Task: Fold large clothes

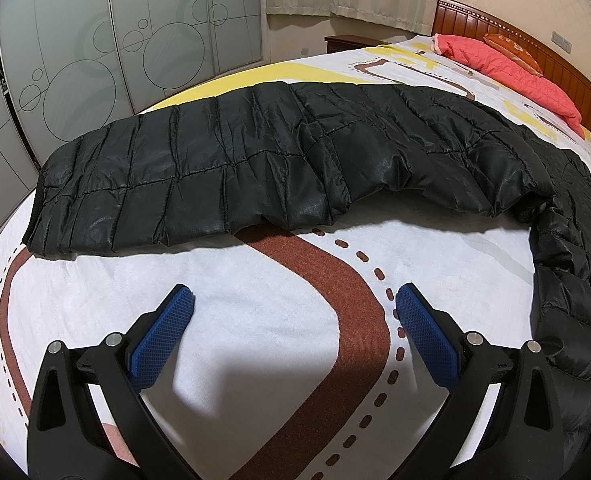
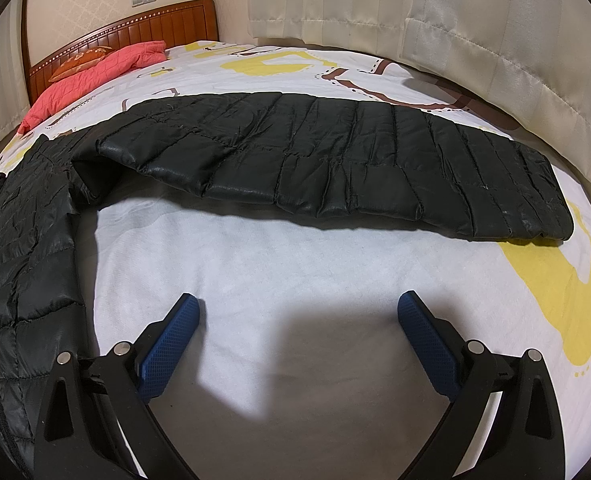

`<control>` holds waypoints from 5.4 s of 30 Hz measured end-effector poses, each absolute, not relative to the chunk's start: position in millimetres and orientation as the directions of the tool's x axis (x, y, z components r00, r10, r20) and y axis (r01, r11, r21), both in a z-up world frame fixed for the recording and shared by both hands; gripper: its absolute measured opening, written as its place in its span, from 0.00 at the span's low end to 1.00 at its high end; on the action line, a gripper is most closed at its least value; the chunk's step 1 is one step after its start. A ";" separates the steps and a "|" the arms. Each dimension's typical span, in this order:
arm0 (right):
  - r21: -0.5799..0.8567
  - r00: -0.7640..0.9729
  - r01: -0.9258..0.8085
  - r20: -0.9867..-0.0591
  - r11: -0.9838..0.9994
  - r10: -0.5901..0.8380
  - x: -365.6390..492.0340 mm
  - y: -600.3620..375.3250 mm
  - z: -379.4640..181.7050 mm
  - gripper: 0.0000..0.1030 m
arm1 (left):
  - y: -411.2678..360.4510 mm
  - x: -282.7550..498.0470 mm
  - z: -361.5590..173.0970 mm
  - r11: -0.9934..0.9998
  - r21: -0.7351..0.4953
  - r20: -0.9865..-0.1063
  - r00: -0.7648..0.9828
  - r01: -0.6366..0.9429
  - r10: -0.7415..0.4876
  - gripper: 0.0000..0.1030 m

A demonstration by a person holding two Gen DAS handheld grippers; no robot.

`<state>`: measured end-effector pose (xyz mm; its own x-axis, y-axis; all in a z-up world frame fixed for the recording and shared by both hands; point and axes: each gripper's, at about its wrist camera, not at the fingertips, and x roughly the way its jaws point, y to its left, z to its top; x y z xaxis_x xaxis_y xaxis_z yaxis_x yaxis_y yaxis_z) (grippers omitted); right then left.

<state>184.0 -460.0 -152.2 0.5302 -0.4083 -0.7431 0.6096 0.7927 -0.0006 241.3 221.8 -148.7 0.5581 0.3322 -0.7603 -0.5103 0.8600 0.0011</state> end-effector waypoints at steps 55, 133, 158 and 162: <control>0.000 0.530 0.610 -0.744 0.792 -0.408 184.6 -460.1 -152.1 0.96 | 221.5 240.7 -149.0 0.860 0.001 -0.760 0.559 -0.510 0.332 0.98; -0.020 0.485 0.616 -0.777 0.787 -0.400 188.8 -468.8 -151.1 0.96 | 225.8 256.9 -146.3 0.857 0.016 -0.780 0.530 -0.514 0.333 0.98; 0.144 0.788 0.305 -0.593 0.941 -0.165 70.4 -286.9 -16.4 0.96 | 49.0 116.4 -21.7 0.982 -0.030 -0.608 0.783 -0.188 0.132 0.98; 0.134 0.791 0.281 -0.593 0.950 -0.150 55.0 -265.9 -9.1 0.96 | 31.0 94.3 -26.1 0.987 -0.021 -0.639 0.762 -0.158 0.108 0.98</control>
